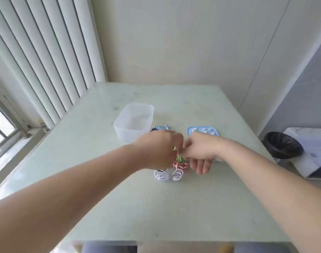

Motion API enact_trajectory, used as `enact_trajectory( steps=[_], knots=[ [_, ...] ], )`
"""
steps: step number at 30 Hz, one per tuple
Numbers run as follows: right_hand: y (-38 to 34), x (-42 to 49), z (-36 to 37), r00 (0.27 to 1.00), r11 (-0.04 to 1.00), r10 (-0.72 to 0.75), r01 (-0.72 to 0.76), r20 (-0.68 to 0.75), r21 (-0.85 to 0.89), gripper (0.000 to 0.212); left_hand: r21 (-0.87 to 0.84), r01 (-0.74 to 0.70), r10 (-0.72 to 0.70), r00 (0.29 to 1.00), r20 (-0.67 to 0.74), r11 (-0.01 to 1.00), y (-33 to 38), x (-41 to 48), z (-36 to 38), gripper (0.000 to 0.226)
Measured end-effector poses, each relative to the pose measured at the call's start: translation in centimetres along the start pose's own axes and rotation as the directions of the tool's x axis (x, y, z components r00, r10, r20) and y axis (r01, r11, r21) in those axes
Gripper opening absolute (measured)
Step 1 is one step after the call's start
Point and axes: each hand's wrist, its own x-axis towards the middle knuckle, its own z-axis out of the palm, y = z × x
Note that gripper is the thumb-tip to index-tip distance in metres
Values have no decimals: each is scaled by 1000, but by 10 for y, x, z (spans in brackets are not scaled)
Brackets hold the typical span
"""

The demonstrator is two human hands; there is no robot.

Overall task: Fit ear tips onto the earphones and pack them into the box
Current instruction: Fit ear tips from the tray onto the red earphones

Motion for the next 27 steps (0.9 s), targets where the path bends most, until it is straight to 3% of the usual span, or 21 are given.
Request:
enact_trajectory(
  steps=[3, 5, 7, 13, 18, 20, 27],
  knots=[
    [12, -3, 24, 999, 993, 33, -37, 41, 108, 33, -82, -19, 25, 997, 71, 996, 0, -10, 18, 21],
    [23, 2, 40, 1000, 984, 2, 2, -24, 177, 25, -105, 1, 11, 994, 111, 995, -1, -12, 33, 25],
    [29, 8, 47, 991, 977, -33, 59, -126, 205, 23, -118, 19, -13, 998, 58, 993, -3, -9, 42, 27],
    [27, 18, 62, 968, 975, -109, 147, -225, 163, 22, 13, 31, -31, 999, 22, 999, -10, -10, 45, 14],
    [12, 26, 69, 959, 947, -183, 231, -216, 224, 15, 145, 137, -140, 990, 7, 980, -18, -15, 36, 16],
    [11, 26, 71, 955, 923, -198, 257, -220, 286, 11, 121, 191, -191, 982, -12, 974, -22, -16, 33, 10],
    [25, 8, 52, 962, 791, -104, 234, -254, 566, 20, -68, 289, -293, 954, -62, 955, -25, -10, 12, 24]
  ],
)
